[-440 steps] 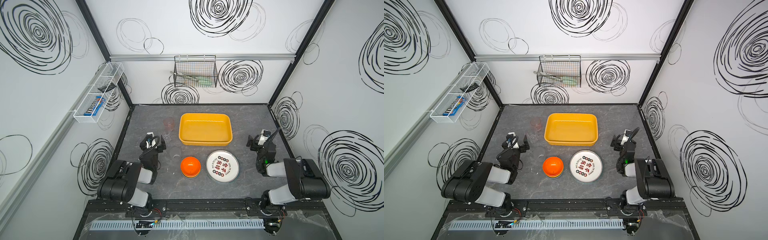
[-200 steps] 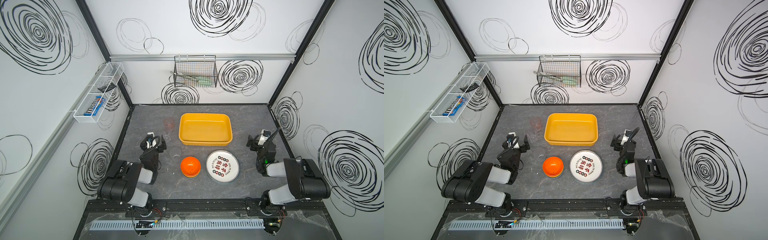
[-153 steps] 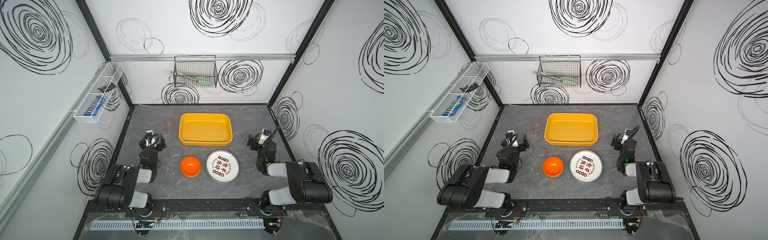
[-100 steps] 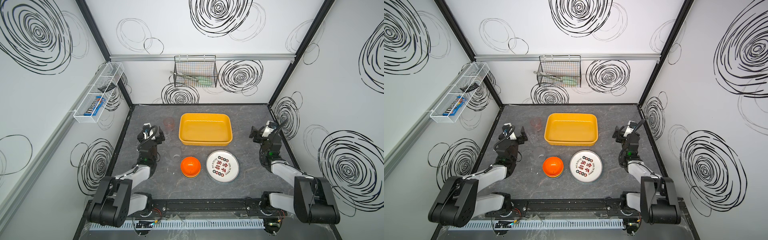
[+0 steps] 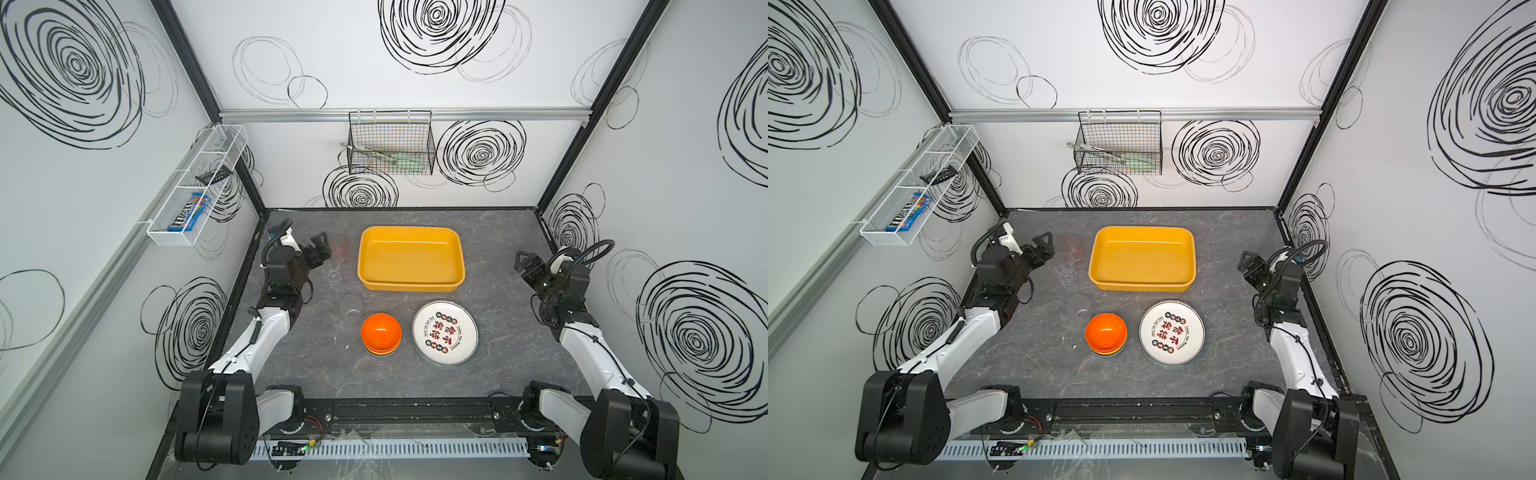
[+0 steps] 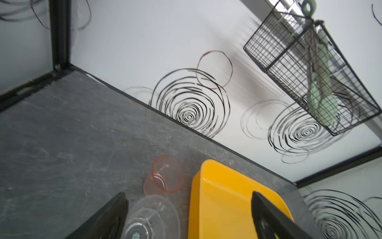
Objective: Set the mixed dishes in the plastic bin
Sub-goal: 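Reach the left gripper to the plate stack while the right gripper approaches it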
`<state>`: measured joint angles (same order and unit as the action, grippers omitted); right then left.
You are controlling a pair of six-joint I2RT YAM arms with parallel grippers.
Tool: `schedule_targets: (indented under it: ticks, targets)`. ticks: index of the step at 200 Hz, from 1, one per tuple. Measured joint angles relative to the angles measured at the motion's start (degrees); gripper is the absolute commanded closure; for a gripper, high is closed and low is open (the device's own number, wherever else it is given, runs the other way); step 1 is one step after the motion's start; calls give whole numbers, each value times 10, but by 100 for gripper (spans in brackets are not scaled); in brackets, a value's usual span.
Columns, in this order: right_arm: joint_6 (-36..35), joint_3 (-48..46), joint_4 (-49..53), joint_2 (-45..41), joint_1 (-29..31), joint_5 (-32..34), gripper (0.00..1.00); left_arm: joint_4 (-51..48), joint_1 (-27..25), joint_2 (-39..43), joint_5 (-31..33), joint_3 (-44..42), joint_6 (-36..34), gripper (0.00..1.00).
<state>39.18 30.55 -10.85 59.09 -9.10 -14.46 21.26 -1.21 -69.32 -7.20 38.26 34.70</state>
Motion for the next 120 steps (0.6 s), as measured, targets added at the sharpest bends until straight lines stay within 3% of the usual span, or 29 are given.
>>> schedule_targets:
  ticks: [30,60,120]
  targets:
    - [-3,5,93,-46,4,-54,29,-109,-48,-6,-61,37,8,17]
    - [-31,17,204,-73,10,-86,36,-216,-131,-27,-99,107,-5,30]
    - [-81,46,374,-73,67,-78,42,-369,-314,-124,-112,217,-34,37]
